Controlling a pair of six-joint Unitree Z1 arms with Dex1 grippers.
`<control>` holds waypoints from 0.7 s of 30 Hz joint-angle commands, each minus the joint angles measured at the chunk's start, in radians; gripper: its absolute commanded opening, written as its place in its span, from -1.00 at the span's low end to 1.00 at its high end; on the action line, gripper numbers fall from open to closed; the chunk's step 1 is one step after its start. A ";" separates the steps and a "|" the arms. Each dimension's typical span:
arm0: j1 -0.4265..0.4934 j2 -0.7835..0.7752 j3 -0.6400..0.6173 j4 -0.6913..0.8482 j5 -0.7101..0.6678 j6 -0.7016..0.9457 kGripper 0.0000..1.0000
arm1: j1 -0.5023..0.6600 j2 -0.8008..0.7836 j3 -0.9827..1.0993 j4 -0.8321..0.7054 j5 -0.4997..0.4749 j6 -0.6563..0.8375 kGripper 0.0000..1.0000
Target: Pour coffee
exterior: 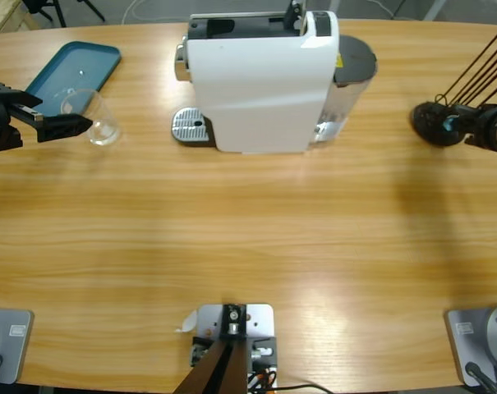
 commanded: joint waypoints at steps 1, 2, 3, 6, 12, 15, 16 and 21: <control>-0.009 0.036 0.014 -0.009 -0.013 -0.007 0.89 | -0.001 -0.169 -0.041 0.151 -0.016 -0.026 -1.00; -0.009 0.036 0.014 -0.009 -0.014 -0.007 0.89 | -0.001 -0.179 -0.047 0.162 -0.016 -0.027 -1.00; -0.009 0.036 0.014 -0.009 -0.014 -0.007 0.89 | -0.001 -0.188 -0.053 0.175 -0.016 -0.027 -1.00; -0.009 0.036 0.014 -0.009 -0.015 -0.008 0.89 | -0.001 -0.221 -0.061 0.197 -0.014 -0.026 -1.00; -0.009 0.037 0.014 -0.009 -0.015 -0.008 0.90 | 0.091 -0.311 -0.022 0.172 0.002 -0.017 0.99; -0.009 0.036 0.014 -0.009 -0.015 -0.008 0.90 | 0.129 -0.304 0.073 0.085 -0.066 0.001 0.91; -0.009 0.036 0.014 -0.009 -0.016 -0.008 0.90 | 0.131 -0.288 0.096 0.057 -0.075 0.004 0.91; -0.009 0.040 0.014 -0.009 -0.020 -0.008 0.90 | 0.132 -0.182 0.153 -0.050 -0.099 0.016 0.88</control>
